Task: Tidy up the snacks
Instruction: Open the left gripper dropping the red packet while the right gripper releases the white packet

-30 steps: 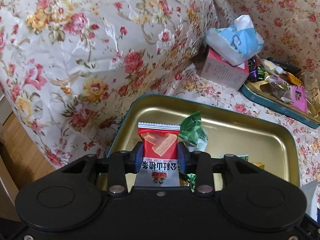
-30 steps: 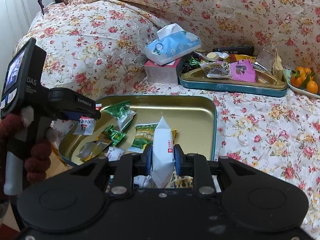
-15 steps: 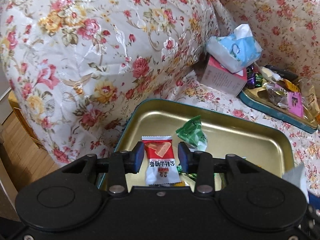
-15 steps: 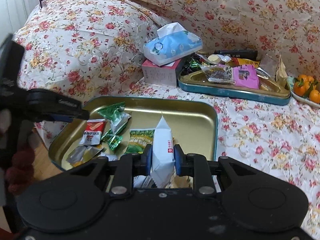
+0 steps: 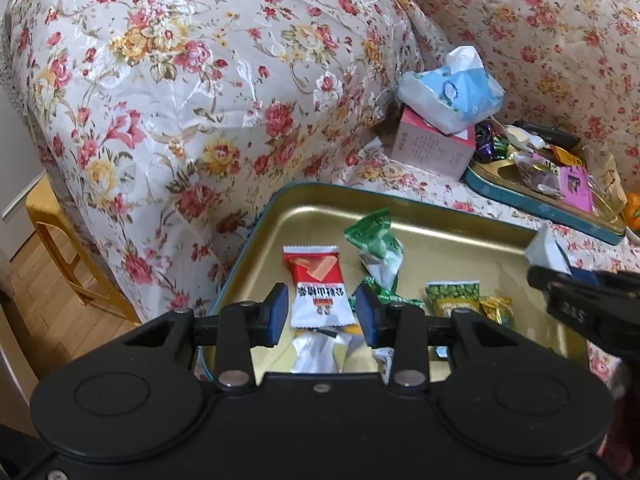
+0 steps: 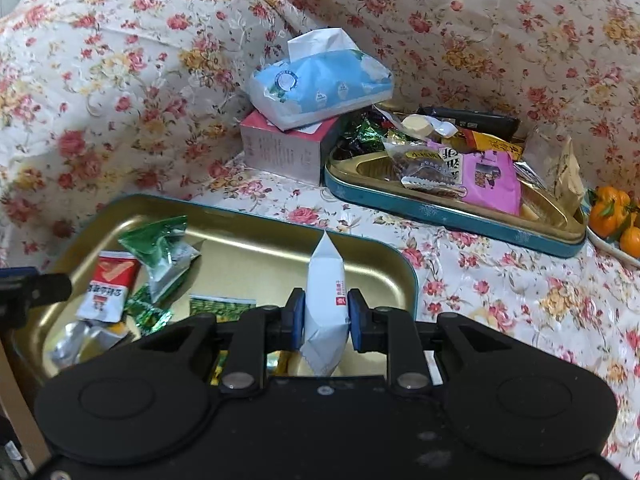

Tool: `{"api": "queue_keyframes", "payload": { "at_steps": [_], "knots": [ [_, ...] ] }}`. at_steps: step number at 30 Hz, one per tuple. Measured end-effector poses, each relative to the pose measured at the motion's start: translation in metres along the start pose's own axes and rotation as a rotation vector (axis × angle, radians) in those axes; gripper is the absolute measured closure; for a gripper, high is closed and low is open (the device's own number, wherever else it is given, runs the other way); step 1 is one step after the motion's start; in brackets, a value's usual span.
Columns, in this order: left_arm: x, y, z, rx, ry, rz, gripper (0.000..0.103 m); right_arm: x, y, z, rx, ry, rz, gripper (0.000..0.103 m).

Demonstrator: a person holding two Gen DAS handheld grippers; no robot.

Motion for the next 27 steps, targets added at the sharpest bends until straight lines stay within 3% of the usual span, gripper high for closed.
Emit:
{"api": "queue_keyframes", "payload": {
  "at_steps": [4,8,19,27],
  "knots": [
    [0.001,0.000,0.002,-0.004,0.008,0.005,0.056,0.000,-0.001,-0.005,0.015,0.006,0.004,0.077],
    [0.002,0.001,0.001,-0.003,0.011,0.001,0.056,-0.001,0.007,-0.007,0.042,0.003,0.006,0.066],
    [0.019,0.005,0.005,-0.004,-0.025,-0.011,0.056,0.004,0.058,0.011,0.110,-0.058,0.041,0.066],
    [0.036,0.013,0.017,-0.003,-0.061,-0.021,0.056,0.012,0.084,0.035,0.107,-0.105,0.102,0.066]
  ]
}}
Point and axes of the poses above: each gripper's, at about its wrist camera, not at the fingertips, and y roughly against the way its jaws point, x to its right, z to its underside, the point moved 10 cm from there along -y, roughly the way its jaws point, and after that the axes turned 1 degree about x, right-handed, at the moved point
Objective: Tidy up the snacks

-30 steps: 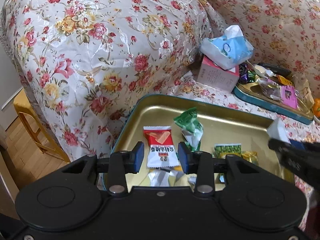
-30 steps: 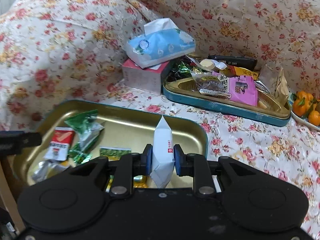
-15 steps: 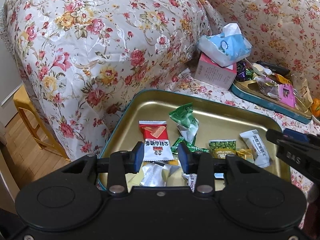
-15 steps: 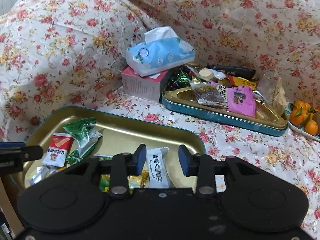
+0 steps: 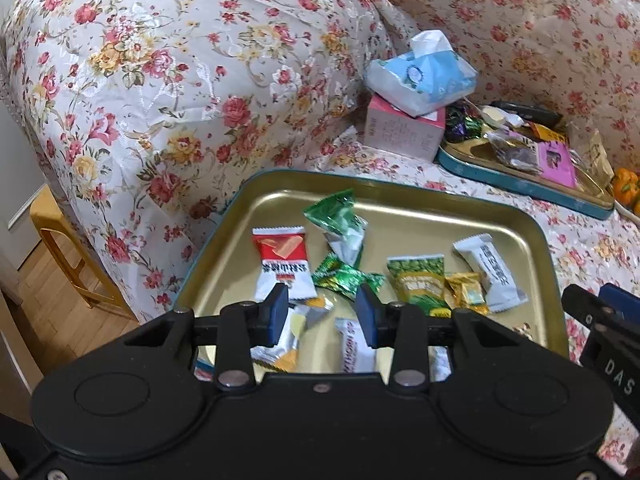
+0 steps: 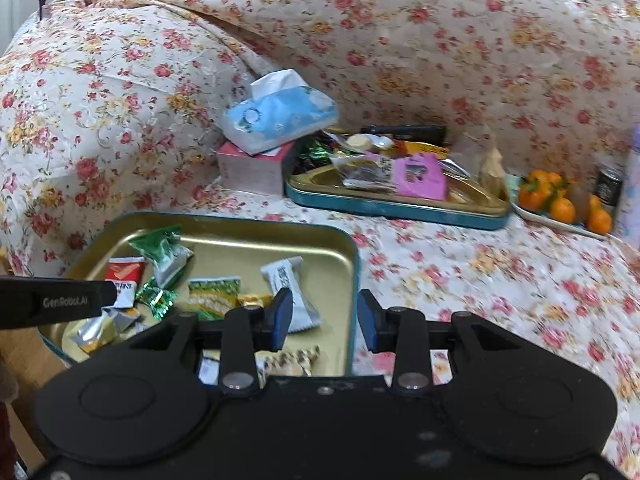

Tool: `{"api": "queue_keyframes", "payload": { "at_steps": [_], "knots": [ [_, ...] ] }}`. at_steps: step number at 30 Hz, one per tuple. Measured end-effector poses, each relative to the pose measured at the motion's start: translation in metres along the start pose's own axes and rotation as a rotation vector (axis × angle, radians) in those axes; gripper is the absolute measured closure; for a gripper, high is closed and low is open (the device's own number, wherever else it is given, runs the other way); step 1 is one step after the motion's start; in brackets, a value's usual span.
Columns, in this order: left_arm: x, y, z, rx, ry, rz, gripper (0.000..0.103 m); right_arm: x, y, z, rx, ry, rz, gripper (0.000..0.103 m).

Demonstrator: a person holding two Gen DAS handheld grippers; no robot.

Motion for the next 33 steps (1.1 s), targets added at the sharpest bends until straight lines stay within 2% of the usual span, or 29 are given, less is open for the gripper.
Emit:
{"api": "queue_keyframes", "payload": {
  "at_steps": [14,33],
  "knots": [
    [0.019,0.020,0.012,0.000,-0.040,0.016,0.055,0.008,0.027,0.013,0.011,-0.042,-0.004,0.066],
    [0.016,0.021,0.015,-0.004,-0.034,0.007,0.055,0.006,0.027,0.016,0.004,-0.048,-0.024,0.066]
  ]
}}
Point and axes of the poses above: each gripper's, at about its wrist camera, not at the fingertips, and y roughly against the way its jaws point, x to its right, z to its underside, the point moved 10 cm from there along -y, roughly the way its jaws point, and after that the axes turned 1 degree about x, right-handed, at the moved point
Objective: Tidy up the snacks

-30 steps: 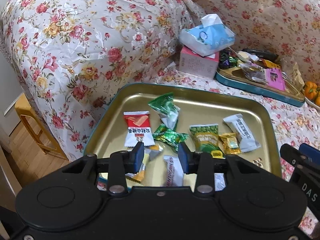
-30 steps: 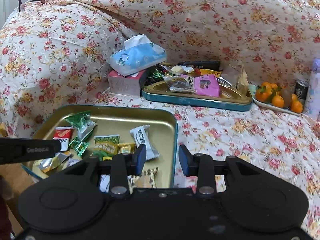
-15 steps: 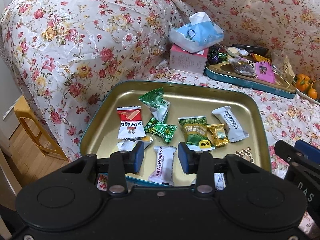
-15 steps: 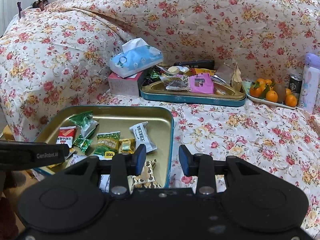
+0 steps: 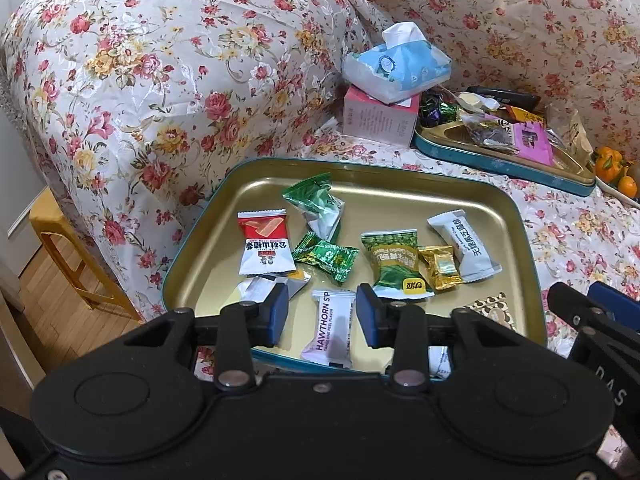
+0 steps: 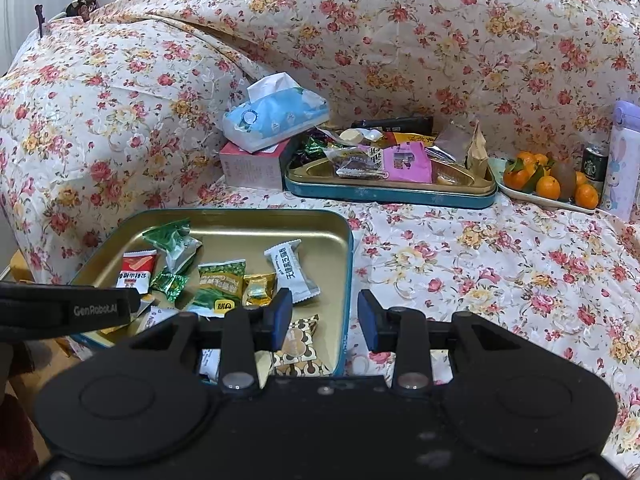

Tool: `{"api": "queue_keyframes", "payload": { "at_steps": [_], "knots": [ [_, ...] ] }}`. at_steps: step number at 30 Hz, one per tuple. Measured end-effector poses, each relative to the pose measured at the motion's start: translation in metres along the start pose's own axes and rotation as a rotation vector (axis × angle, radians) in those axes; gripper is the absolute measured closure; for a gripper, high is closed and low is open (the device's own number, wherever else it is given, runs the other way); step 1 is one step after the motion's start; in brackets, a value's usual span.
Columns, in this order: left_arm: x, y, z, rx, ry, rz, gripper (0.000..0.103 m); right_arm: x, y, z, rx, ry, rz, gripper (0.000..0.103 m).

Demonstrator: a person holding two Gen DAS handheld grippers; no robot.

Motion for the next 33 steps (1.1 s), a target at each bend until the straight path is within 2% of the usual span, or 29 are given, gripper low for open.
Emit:
{"api": "queue_keyframes", "payload": {
  "at_steps": [33],
  "knots": [
    [0.0001,0.0008,0.0003,0.000,-0.001,-0.002,0.055,-0.0027,0.0002,0.0035,-0.009,0.008,-0.015,0.066]
  ]
}}
Point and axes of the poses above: each gripper's, at about its wrist camera, not at the fingertips, and y roughly against the way its jaws point, x to its right, z to its underside, the point moved 10 cm from there along -y, roughly the way its jaws point, and after that the axes turned 1 degree about x, right-handed, at the moved point
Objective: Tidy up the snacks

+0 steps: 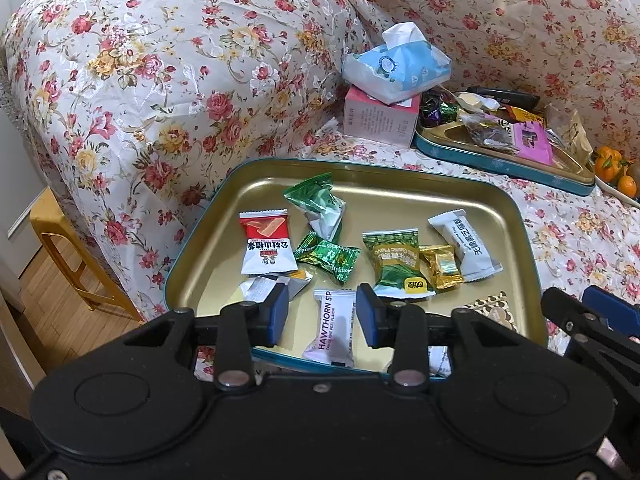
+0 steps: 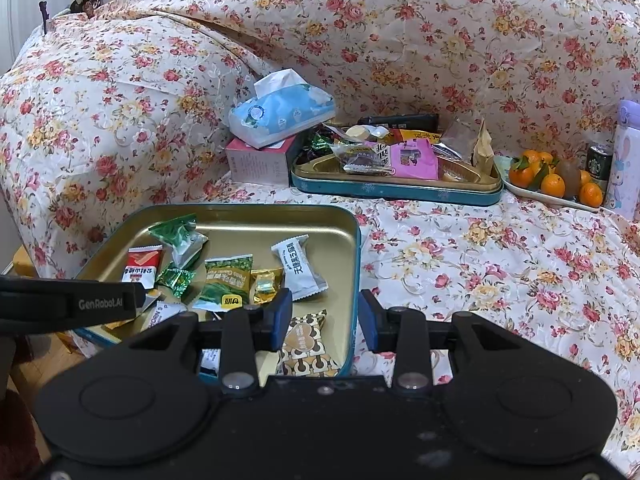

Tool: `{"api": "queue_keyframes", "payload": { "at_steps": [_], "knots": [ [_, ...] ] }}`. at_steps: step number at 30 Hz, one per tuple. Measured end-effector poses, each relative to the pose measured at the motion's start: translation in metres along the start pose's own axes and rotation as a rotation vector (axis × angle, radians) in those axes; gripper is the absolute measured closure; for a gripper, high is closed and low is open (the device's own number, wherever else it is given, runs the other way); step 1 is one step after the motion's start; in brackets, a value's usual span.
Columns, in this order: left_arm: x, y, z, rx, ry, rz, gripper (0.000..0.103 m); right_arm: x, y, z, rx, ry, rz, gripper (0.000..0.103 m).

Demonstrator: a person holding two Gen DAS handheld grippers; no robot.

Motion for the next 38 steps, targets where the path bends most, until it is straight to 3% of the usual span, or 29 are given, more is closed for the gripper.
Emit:
{"api": "queue_keyframes", "payload": {
  "at_steps": [38],
  "knots": [
    [-0.0007,0.0022,-0.0006,0.012,0.005,-0.006,0.055,-0.0017,0.0008,0.0013,-0.006,-0.006,-0.006,0.066]
  ]
}}
Point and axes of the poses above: each gripper's, at about its wrist camera, not at the fingertips, and y roughly against the way its jaws point, x to its right, z to its underside, the point moved 10 cm from there along -y, roughly the way its jaws point, and after that the axes turned 1 degree about x, right-handed, at the moved point
